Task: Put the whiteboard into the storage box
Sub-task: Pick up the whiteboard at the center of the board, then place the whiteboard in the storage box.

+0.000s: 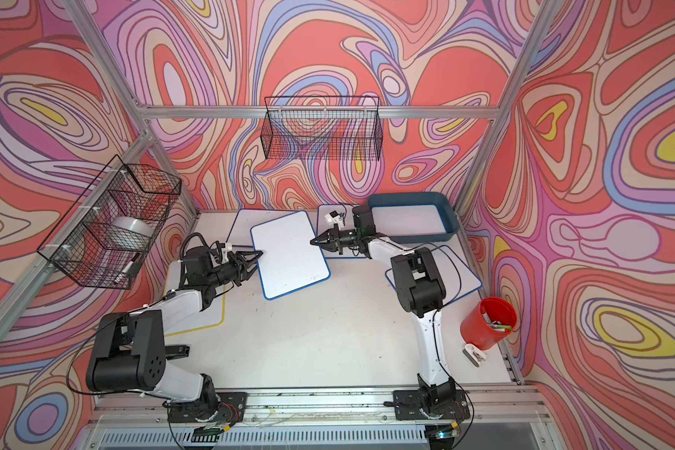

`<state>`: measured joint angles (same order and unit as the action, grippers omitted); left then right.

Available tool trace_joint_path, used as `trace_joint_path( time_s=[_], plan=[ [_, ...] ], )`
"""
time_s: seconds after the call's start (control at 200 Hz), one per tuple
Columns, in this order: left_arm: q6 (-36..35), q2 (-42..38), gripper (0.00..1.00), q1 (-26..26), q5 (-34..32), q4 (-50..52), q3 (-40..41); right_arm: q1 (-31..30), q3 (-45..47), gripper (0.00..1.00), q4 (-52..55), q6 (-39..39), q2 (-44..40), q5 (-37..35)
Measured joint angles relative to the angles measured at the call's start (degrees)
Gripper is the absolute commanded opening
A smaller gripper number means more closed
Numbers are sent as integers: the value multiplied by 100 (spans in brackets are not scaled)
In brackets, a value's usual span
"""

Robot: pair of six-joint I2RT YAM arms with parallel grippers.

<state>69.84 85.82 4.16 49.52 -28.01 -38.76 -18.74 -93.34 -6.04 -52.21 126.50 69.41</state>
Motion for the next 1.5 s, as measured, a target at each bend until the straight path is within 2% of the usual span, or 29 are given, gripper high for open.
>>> trace_joint_path(
  time_s=[0.145, 0.311, 0.446, 0.686, 0.922, 1.072, 1.292, 1.498],
  plan=[
    [-87, -35, 42, 90, 42, 20, 39, 83, -2, 0, 699, 629, -199, -179],
    [-365, -284, 44, 173, 7, 326, 66, 376, 136, 0, 1014, 761, -195, -522],
    [-584, -426, 44, 179, -13, 599, 66, 780, 323, 0, 431, 282, -212, -595],
    [-870, -592, 44, 179, -79, 1045, 68, 1631, 713, 0, -1353, -1196, -293, -765],
    [-1071, -721, 45, 179, -175, 1239, 151, 2365, 1421, 0, -3021, -2450, -575, -1473],
    [-1117, -734, 45, 179, -175, 1244, 227, 2629, 1762, 0, -3220, -2625, -728, -2218],
    [-1233, -1001, 45, 179, -216, 1377, 289, 2638, 1947, 0, -3342, -2662, -752, -3023],
    [-1320, -1191, 45, 179, -227, 1543, 400, 2734, 2516, 0, -3491, -2769, -992, -3969]
  ],
)
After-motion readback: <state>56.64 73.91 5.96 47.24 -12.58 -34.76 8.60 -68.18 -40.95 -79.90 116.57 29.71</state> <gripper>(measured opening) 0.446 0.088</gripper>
